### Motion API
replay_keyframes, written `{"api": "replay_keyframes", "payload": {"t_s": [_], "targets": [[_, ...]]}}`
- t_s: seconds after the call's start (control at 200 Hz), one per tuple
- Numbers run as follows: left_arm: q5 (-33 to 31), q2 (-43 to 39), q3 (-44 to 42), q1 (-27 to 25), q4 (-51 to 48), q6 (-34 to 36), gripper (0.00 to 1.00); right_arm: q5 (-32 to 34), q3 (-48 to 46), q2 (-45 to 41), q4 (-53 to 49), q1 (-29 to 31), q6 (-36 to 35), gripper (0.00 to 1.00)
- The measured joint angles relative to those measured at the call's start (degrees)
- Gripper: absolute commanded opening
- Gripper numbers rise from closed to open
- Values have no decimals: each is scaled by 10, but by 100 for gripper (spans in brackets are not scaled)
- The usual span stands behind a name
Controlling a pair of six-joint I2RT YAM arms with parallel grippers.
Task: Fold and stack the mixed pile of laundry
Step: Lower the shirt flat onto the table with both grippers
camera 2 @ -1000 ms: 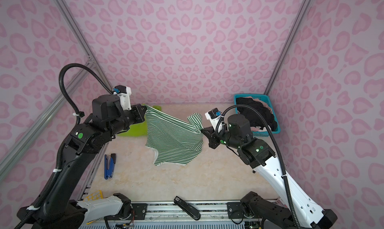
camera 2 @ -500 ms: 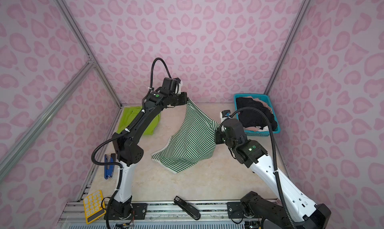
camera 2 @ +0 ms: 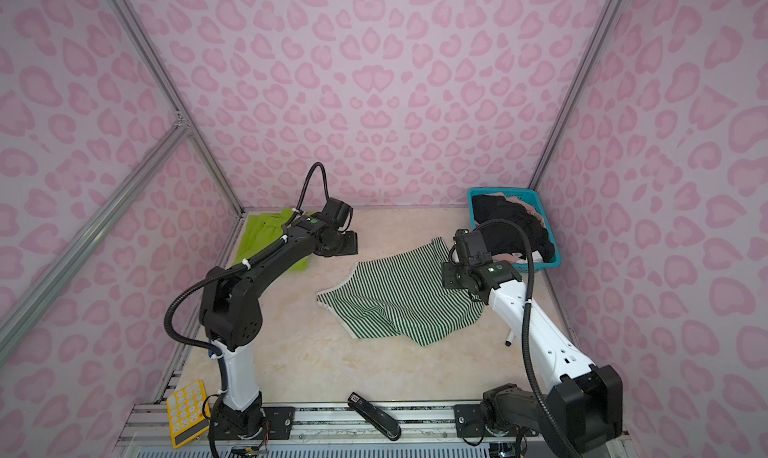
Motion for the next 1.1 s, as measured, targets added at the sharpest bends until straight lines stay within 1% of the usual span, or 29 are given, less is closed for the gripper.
{"api": "replay_keyframes", "payload": {"t_s": [0.07, 0.145, 0.19, 0.23, 0.295, 0.35, 0.54, 0.69, 0.84, 0.885, 0.955, 1.015, 1.03, 1.065, 1.1], "targets": [[14, -107, -125, -1, 7, -21, 59, -14, -7, 20, -10, -3, -6, 66], [41, -235, -218, -9, 8, -45, 58, -35, -21, 43, -15, -3, -7, 63], [52, -282, -255, -17, 22, -53, 59, -48, -32, 56, -15, -3, -6, 60], [69, -298, -284, -24, 50, -59, 60, -61, -43, 67, -14, -3, -2, 58], [97, -291, -327, -37, 65, -70, 63, -77, -58, 85, -7, -3, 7, 56], [114, -278, -345, -47, 65, -74, 65, -87, -67, 99, -2, -2, 17, 55], [164, -203, -358, -80, 131, -90, 65, -104, -80, 131, 26, 0, 44, 52], [181, -160, -366, -96, 169, -113, 65, -116, -85, 146, 43, 2, 56, 51], [176, -147, -382, -100, 184, -134, 64, -121, -87, 155, 55, 4, 62, 51], [174, -144, -388, -101, 189, -142, 60, -121, -87, 158, 58, 4, 62, 51], [172, -133, -390, -105, 201, -150, 50, -121, -88, 167, 66, 4, 64, 50], [171, -120, -385, -106, 215, -160, 37, -121, -88, 178, 71, 4, 66, 48], [169, -116, -383, -106, 216, -162, 30, -122, -88, 181, 72, 4, 66, 47], [162, -108, -377, -105, 221, -168, 20, -123, -88, 188, 75, 4, 66, 47], [153, -101, -371, -105, 221, -175, 14, -125, -87, 194, 77, 4, 69, 46]]}}
